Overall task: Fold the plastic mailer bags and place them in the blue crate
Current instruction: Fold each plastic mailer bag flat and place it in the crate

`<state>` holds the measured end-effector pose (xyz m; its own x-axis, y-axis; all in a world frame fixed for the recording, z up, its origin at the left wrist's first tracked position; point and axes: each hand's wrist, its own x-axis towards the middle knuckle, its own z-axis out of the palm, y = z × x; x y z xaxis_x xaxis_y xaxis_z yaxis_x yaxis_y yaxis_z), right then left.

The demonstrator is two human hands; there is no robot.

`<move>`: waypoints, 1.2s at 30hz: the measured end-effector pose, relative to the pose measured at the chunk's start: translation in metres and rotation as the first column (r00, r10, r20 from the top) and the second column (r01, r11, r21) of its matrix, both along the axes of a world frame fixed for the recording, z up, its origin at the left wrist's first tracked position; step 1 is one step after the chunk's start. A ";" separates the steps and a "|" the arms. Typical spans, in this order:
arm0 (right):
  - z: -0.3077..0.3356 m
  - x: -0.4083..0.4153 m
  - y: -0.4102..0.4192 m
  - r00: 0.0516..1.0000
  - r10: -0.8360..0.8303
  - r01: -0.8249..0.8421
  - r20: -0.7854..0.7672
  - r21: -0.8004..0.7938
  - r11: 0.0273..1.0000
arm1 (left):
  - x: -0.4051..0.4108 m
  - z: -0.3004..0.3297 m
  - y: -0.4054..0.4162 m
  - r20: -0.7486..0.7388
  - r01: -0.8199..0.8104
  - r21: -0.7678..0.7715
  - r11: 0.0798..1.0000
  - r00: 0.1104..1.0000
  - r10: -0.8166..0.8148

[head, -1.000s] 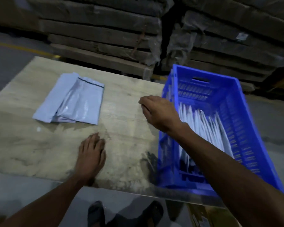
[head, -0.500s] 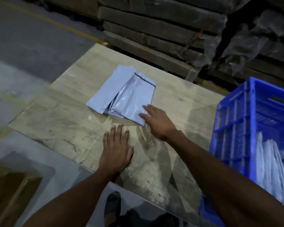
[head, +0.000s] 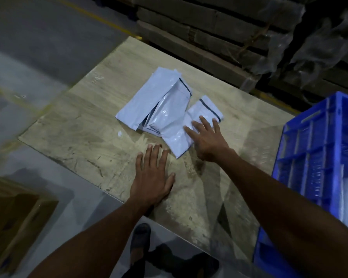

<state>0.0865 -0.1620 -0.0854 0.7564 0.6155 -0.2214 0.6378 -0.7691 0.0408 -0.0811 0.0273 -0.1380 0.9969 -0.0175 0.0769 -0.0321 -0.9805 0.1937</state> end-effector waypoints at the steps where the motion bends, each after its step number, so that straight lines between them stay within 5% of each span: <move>1: -0.001 -0.013 -0.006 0.999 0.010 -0.012 0.036 0.033 0.999 | -0.001 0.000 0.001 0.002 0.003 -0.012 1.000 1.000 -0.003; 7: -0.006 -0.110 -0.020 0.994 -0.108 0.109 -0.008 0.064 0.992 | -0.004 0.000 0.006 0.066 0.048 -0.151 0.987 0.997 -0.039; 15: -0.009 -0.194 -0.021 0.946 -0.325 0.301 0.018 0.329 0.895 | -0.018 0.015 0.005 0.104 0.109 -0.064 0.992 0.989 -0.102; 20: -0.031 -0.185 -0.027 0.968 -0.248 0.251 -0.045 0.218 0.943 | -0.015 0.010 -0.035 0.027 0.371 0.069 0.926 0.927 -0.373; 36: -0.034 -0.183 -0.024 0.948 -0.317 0.310 0.009 0.184 0.933 | -0.011 -0.015 -0.027 0.028 0.341 0.128 0.931 0.937 -0.347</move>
<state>-0.0962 -0.1861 -0.1197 0.9230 0.3723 -0.0977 0.3636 -0.9266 -0.0957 -0.0919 -0.0001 -0.1528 0.9232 -0.3706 0.1016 -0.3779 -0.9235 0.0654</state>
